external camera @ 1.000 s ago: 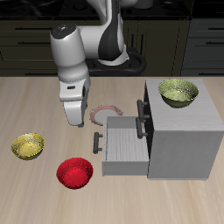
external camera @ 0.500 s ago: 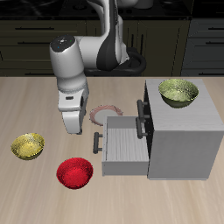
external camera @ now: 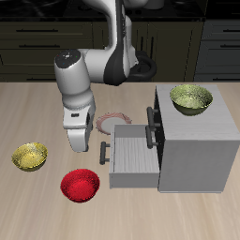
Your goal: Close the bottom drawer of the white cabinet
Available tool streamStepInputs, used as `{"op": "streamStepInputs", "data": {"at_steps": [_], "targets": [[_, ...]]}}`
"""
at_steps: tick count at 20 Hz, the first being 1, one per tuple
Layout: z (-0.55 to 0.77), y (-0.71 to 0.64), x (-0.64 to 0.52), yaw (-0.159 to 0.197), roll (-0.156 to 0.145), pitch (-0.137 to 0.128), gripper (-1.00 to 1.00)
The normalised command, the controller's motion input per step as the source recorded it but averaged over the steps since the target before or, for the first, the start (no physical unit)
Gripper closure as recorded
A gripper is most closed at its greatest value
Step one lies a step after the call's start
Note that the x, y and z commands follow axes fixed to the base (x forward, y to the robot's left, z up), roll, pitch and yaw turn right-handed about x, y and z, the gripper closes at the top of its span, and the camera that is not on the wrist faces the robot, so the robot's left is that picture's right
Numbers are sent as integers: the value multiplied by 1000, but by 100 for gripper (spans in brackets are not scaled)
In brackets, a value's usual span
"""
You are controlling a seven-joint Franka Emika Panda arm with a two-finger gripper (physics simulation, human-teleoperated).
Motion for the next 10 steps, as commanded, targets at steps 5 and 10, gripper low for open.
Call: {"op": "streamStepInputs", "data": {"at_steps": [5,10], "targets": [[-198,8,-31,-15,-4,26,-100],[-180,-36,-4,11,-15,5,-100]]}}
